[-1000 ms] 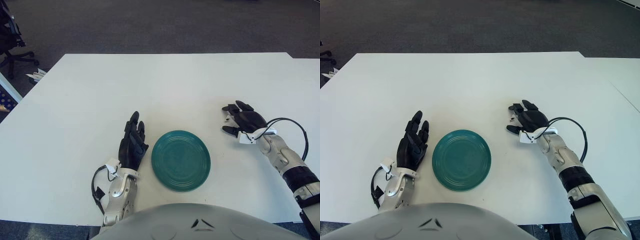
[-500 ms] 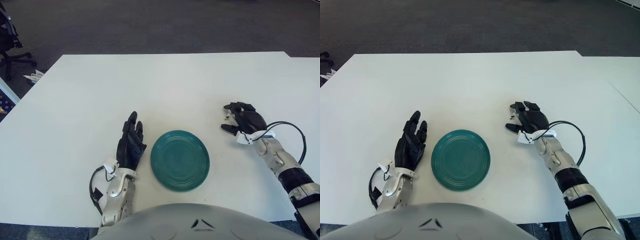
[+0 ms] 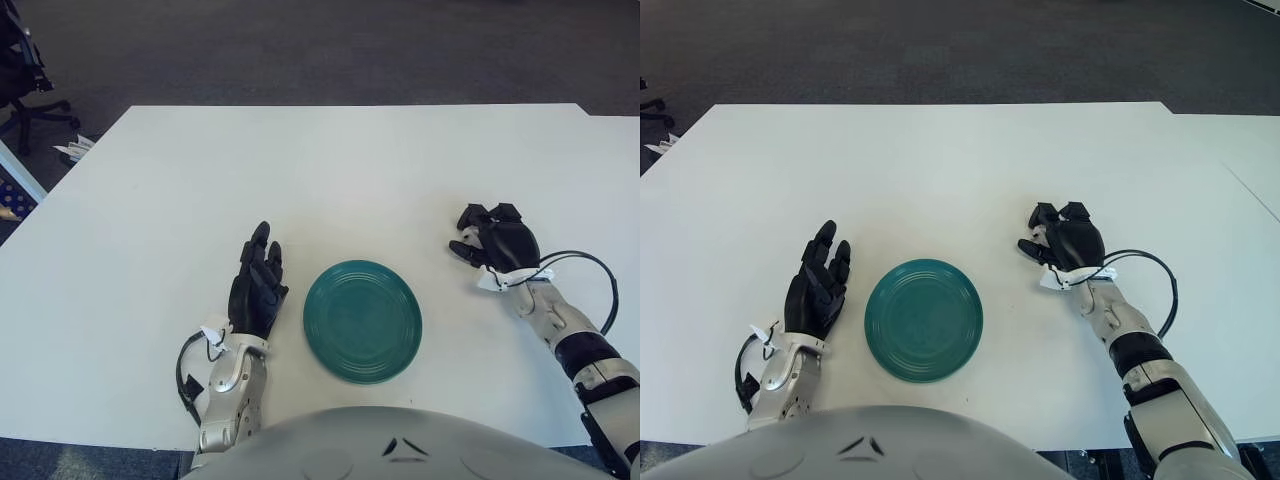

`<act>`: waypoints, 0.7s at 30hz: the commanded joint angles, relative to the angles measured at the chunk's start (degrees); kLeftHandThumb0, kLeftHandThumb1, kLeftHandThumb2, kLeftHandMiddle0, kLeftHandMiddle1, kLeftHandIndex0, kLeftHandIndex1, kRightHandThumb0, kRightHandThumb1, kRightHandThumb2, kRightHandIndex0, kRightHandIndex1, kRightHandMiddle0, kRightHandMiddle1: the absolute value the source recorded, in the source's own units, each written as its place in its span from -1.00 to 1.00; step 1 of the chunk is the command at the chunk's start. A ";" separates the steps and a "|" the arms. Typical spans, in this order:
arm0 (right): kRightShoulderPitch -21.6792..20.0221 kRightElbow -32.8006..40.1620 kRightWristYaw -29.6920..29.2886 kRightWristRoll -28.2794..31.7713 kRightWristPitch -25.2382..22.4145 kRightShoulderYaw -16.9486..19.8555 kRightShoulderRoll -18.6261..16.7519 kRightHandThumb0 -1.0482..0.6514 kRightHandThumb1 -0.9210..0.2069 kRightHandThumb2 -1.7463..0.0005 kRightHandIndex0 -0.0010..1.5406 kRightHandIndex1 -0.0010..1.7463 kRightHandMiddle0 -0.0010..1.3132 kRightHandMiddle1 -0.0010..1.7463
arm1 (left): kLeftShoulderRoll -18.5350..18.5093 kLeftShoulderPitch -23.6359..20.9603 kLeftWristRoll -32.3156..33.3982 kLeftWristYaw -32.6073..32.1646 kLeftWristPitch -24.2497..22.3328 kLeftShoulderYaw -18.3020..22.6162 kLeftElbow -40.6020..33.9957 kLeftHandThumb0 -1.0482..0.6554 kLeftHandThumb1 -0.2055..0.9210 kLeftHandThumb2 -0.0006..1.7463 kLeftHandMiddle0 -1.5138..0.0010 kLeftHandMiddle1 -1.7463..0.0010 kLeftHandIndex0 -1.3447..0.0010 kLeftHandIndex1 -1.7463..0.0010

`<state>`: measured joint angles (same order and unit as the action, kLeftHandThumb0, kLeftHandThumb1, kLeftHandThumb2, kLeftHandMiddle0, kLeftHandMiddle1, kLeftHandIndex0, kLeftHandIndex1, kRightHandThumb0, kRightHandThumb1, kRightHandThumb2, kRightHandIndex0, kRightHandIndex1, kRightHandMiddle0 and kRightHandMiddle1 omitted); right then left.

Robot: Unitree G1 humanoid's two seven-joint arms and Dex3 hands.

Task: Put the charger into the plate.

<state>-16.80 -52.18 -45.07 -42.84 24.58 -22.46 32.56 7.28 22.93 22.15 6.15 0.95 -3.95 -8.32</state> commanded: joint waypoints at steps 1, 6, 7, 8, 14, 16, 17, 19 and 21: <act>3.23 -6.31 -2.81 -1.34 -0.16 -2.10 -2.72 -0.28 -0.21 -0.27 0.21 1.00 -0.25 1.00 | 1.09 -0.05 1.19 0.04 -1.05 0.91 0.72 -1.00 1.00 0.20 1.00 1.00 0.98 0.64; 0.99 -11.32 -6.19 -0.47 0.42 -1.50 -3.78 -0.28 -0.20 -0.28 0.27 1.00 -0.24 1.00 | 1.52 -0.49 1.36 0.06 0.59 1.50 1.30 -1.00 1.00 0.24 0.99 0.99 0.95 0.59; 0.71 -12.03 -6.66 -0.42 0.45 -1.51 -3.98 -0.28 -0.20 -0.28 0.29 1.00 -0.25 1.00 | 1.50 -0.53 1.39 0.19 0.94 1.59 1.44 -1.00 1.00 0.24 0.98 0.99 0.94 0.58; 0.51 -12.53 -7.01 -0.40 0.50 -1.54 -4.12 -0.28 -0.20 -0.28 0.29 1.00 -0.25 1.00 | 1.48 -0.55 1.40 0.27 1.18 1.63 1.54 -1.00 1.00 0.24 0.97 0.99 0.95 0.57; -0.53 -14.23 -7.93 0.20 0.62 -1.61 -4.91 -0.28 -0.20 -0.28 0.34 1.00 -0.24 1.00 | 0.76 -1.45 0.78 1.76 4.16 1.97 3.18 -1.00 1.00 0.25 0.90 0.99 0.95 0.49; -0.77 -14.53 -7.95 0.51 0.72 -1.62 -5.09 -0.28 -0.20 -0.28 0.36 1.00 -0.24 1.00 | 0.39 -1.90 0.52 2.45 5.25 2.16 3.94 -1.00 1.00 0.25 0.87 0.99 0.95 0.46; -0.90 -14.68 -8.00 0.60 0.73 -1.63 -5.16 -0.28 -0.19 -0.29 0.36 1.00 -0.24 1.00 | 0.30 -2.11 0.53 2.66 5.57 2.30 4.25 -1.00 1.00 0.26 0.87 0.99 0.95 0.45; -1.13 -14.98 -8.11 0.66 0.66 -1.69 -5.29 -0.28 -0.18 -0.30 0.36 1.00 -0.23 1.00 | 0.24 -2.44 0.60 2.91 6.00 2.57 4.76 -1.00 1.00 0.26 0.83 0.98 0.94 0.42; -1.38 -15.33 -8.26 0.60 0.46 -1.81 -5.46 -0.28 -0.17 -0.30 0.37 1.00 -0.23 1.00 | 0.21 -2.75 0.70 3.01 6.22 2.86 5.17 -1.00 1.00 0.26 0.81 0.98 0.94 0.40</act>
<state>-22.47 -63.92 -53.18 -41.99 25.93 -22.53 30.79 6.85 21.10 23.03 8.78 7.12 -1.85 -4.71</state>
